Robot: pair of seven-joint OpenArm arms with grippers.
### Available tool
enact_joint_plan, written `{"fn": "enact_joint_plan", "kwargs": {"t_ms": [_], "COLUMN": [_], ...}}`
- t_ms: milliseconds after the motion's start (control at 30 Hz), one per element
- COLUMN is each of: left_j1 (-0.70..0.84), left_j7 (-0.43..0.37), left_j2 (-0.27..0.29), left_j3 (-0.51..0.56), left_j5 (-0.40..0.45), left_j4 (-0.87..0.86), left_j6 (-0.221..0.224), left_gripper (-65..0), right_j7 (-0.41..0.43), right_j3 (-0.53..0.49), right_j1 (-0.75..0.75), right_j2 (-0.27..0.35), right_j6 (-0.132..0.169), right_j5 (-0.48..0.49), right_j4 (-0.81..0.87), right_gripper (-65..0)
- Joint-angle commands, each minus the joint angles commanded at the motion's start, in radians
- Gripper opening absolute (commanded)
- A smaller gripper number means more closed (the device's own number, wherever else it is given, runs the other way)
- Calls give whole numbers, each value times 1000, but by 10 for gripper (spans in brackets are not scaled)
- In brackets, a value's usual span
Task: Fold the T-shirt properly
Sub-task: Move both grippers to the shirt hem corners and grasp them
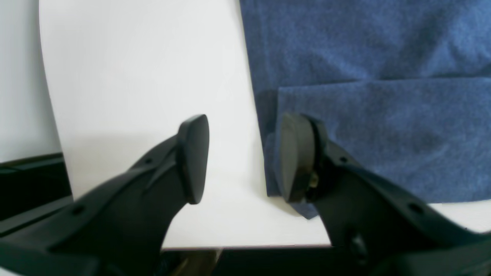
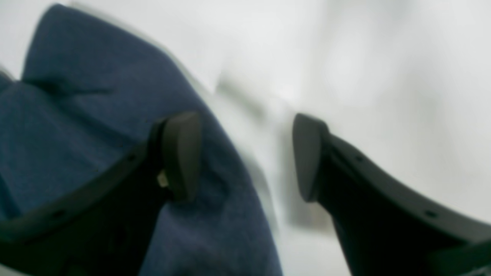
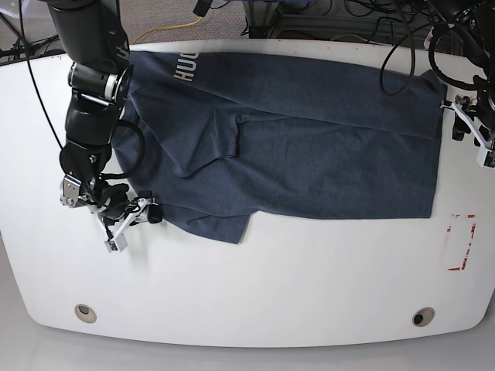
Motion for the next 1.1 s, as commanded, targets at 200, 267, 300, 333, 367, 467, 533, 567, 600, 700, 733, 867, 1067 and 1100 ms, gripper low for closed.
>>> {"fn": "enact_joint_plan", "kwargs": {"t_ms": [200,267,300,333,367,467,533,567,600,700,733,867,1067,1100], "left_j1": [-38,-66,-78,-91,-101,-158,-192,-210,-229,-287,-305,-381,-456,-456], "left_j7": [-84,-86,-86,-89,-89,-89,-89,-91,-91,-91,-91,-94,-241,-272], "left_j2": [25,26,26,26,26,23,21,21,20,-6,-8,-15,-17,-21], "left_j3": [3,0,0,0,0,0,0,0,2,3,5,5,57,92], "left_j5": [-2,-2,-2,-2,-2,-2,-2,-2,-2,-2,-2,-2,0,0], "left_j4": [-31,-48,-64,-81,-95,-164,-210,-236,-262,-359,-397,-532,-746,-766], "left_j6": [0,0,0,0,0,31,85,111,136,226,254,317,320,320], "left_gripper": [-376,-376,-376,-376,-376,-375,-374,-364,-342,-228,-201,-178,-179,-179], "right_j7": [2,3,3,3,3,3,3,3,3,3,3,3,3,3], "right_j3": [0,0,0,0,0,0,0,0,0,0,0,0,0,0], "right_j1": [-11,-12,-14,-14,-14,-21,-31,-32,-34,-37,-37,-38,-35,-35], "right_j2": [-25,-38,-43,-44,-46,-48,-48,-48,-48,-48,-48,-48,-46,-46], "right_j6": [0,0,0,0,0,0,0,0,0,0,0,0,0,0], "right_j5": [0,0,0,0,0,0,0,0,0,0,0,0,0,0], "right_j4": [0,0,0,0,0,0,0,0,0,2,2,3,5,5], "right_gripper": [-285,-285,-285,-285,-287,-296,-342,-379,-420,-563,-606,-650,-650,-650]}}
